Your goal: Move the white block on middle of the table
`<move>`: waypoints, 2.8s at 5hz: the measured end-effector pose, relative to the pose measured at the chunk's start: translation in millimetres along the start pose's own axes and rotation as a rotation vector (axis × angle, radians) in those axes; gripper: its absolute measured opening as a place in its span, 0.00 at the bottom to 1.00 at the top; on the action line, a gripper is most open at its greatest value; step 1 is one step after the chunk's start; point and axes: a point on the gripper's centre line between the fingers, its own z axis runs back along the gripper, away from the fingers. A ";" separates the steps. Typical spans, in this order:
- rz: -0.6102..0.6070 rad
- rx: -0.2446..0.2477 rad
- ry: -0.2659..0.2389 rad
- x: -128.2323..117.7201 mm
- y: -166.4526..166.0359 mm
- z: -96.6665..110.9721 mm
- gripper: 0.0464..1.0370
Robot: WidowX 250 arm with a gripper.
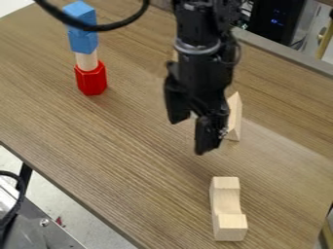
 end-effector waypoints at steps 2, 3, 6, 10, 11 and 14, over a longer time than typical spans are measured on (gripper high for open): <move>-0.144 -0.056 -0.053 9.5 -9.5 -3.0 0.96; -0.190 -0.049 -0.040 5.8 -18.2 -10.2 0.96; -0.219 -0.022 -0.046 2.7 -25.6 -29.6 0.96; -0.198 0.000 -0.035 10.6 -27.3 -57.2 0.63; -0.185 0.007 -0.033 8.7 -27.0 -58.4 0.38; -0.052 0.008 -0.123 38.5 -2.4 -17.9 0.25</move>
